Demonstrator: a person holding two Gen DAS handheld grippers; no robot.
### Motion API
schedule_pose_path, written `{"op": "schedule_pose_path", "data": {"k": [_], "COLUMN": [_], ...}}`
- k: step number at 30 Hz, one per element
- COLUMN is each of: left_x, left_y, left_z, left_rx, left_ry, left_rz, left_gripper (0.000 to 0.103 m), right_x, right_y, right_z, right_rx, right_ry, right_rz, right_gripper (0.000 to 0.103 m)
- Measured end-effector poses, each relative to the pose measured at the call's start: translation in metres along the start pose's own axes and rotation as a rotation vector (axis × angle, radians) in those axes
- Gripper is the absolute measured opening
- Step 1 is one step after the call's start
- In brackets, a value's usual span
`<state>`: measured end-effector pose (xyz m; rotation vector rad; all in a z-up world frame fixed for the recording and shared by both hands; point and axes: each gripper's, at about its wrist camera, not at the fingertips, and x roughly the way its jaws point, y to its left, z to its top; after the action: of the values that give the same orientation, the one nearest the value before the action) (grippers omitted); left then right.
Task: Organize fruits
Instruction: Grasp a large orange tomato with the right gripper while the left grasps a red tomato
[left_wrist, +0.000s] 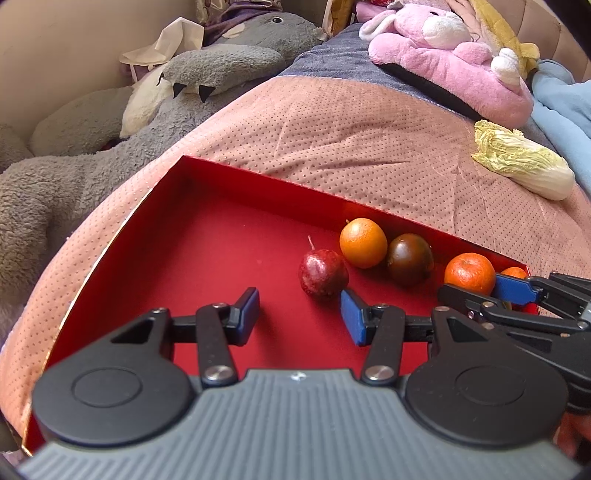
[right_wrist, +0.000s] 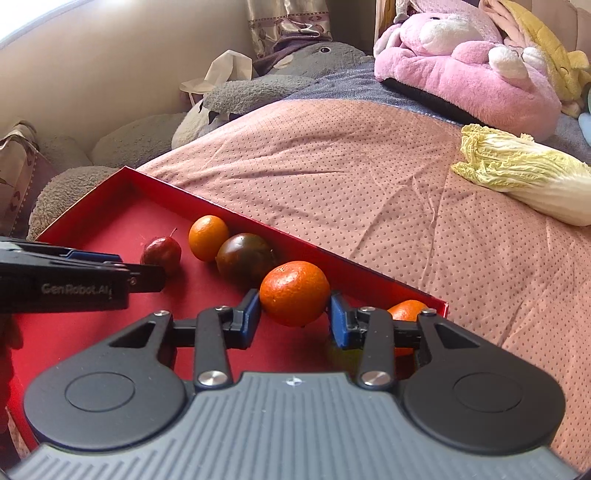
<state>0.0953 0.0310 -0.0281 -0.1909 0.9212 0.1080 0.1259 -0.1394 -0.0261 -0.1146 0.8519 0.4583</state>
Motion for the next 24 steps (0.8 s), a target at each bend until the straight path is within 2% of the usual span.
{"op": "schedule_pose_path", "data": {"k": [11,12,14,24], "left_x": [0.01,0.01,0.01,-0.003], "left_y": [-0.009,-0.01,-0.009,0.001], "left_z": [0.006,0.006,0.005,-0.004], "left_rx": [0.053,0.055,0.053,0.006], "left_ry": [-0.021,-0.022,-0.022,-0.032], "left_rz": [-0.015,-0.017,-0.03,-0.046], "left_gripper": [0.05,0.048,0.034,0.034], "right_x": [-0.059,-0.063,-0.069,-0.096], "right_y": [0.007,0.009,0.012,0.019], "right_z": [-0.04,-0.045,-0.053,-0.075], "right_rx": [0.024,0.026,0.032,0.047], "right_ry": [-0.038,-0.036,-0.034,-0.029], "right_rz": [0.016,0.017,0.016,0.008], "right_gripper": [0.045,0.045,0.045,0.045]}}
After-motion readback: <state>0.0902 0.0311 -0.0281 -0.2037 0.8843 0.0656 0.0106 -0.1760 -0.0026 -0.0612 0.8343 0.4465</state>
